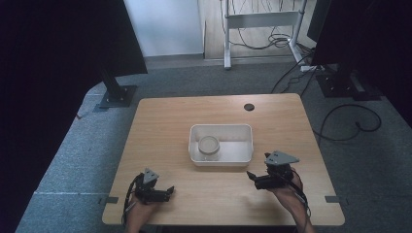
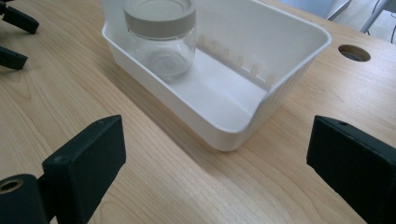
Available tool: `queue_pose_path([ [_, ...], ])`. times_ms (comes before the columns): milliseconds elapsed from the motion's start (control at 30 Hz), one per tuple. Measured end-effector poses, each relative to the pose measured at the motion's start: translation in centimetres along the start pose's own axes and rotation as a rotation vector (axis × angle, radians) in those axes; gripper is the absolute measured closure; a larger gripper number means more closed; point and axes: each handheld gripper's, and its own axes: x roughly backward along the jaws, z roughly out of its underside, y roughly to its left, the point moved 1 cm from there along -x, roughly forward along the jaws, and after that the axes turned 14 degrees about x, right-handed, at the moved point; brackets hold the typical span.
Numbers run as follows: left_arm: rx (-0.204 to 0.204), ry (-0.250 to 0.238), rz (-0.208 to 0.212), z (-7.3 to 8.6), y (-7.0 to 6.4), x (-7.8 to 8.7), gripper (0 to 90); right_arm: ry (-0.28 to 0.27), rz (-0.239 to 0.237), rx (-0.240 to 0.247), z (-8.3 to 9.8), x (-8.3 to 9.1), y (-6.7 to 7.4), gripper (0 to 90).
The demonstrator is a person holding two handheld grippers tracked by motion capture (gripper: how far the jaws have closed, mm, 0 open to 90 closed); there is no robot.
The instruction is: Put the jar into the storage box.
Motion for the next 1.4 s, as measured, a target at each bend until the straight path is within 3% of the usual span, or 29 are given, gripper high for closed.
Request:
queue_pose_path([
  [933,0.003,-0.001,-0.002,0.0,0.0,0.0,1.5,0.065,0.05,-0.051,4.9,0.4,0.8,4.7],
  [1400,0.003,-0.001,-0.003,0.0,0.0,0.0,1.5,0.132,0.076,-0.074,7.4,-0.2,1.7,4.8],
])
